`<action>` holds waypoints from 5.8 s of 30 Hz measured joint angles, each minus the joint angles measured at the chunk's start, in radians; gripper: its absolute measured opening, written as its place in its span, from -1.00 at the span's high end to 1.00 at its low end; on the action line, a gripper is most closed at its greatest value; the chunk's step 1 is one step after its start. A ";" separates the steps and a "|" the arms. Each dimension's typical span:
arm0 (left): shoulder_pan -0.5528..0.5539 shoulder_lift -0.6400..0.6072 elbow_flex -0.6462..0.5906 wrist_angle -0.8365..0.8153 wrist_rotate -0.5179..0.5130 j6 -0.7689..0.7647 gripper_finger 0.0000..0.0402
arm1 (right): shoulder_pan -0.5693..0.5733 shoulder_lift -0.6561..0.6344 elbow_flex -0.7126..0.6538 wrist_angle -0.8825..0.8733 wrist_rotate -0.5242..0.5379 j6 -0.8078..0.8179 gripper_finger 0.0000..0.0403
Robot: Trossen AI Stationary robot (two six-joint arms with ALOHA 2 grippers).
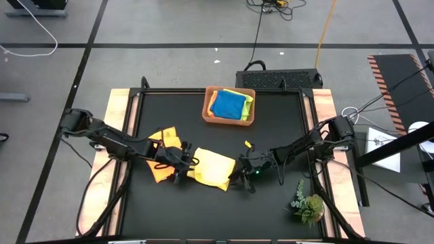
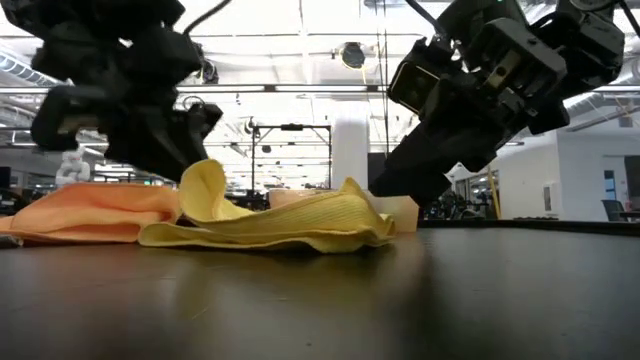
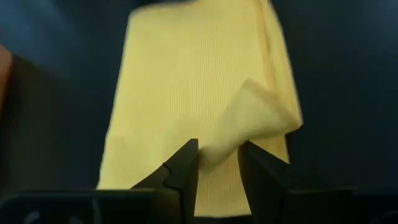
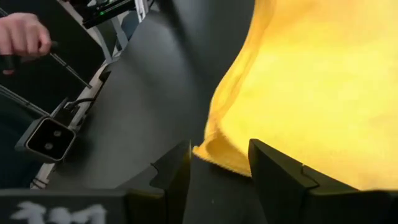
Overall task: Fold microfiber towels
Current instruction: Fold the yellow microfiber towel, then put the yellow microfiber towel into the orange bin
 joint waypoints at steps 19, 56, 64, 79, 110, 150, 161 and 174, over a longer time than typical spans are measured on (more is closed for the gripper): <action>-0.027 -0.131 0.001 -0.007 -0.005 -0.235 0.43 | 0.070 -0.001 0.000 0.095 0.079 -0.023 0.25; 0.524 -0.004 0.002 0.072 0.473 -0.234 0.33 | -0.213 -0.111 0.000 -0.275 0.151 0.176 0.25; 0.564 0.185 0.094 0.058 0.477 -0.228 -0.18 | -0.250 -0.043 0.000 -0.262 0.069 0.207 0.25; 0.558 0.407 0.309 -0.293 0.616 -0.173 -0.42 | -0.222 0.018 0.002 -0.162 -0.074 0.281 0.25; 0.374 0.371 0.339 -0.433 0.526 -0.096 -0.10 | -0.173 0.021 0.001 -0.203 -0.163 0.214 0.24; 0.573 0.222 0.607 -0.340 -0.053 0.041 0.98 | -0.477 -0.581 -0.002 -0.646 0.445 -0.273 1.00; 0.749 0.320 0.588 -0.105 0.178 0.003 0.96 | -0.727 -0.508 -0.002 -0.546 0.359 -0.334 1.00; 0.845 0.518 0.584 0.062 0.187 -0.028 0.89 | -0.911 -0.248 -0.001 -0.287 0.227 -0.348 1.00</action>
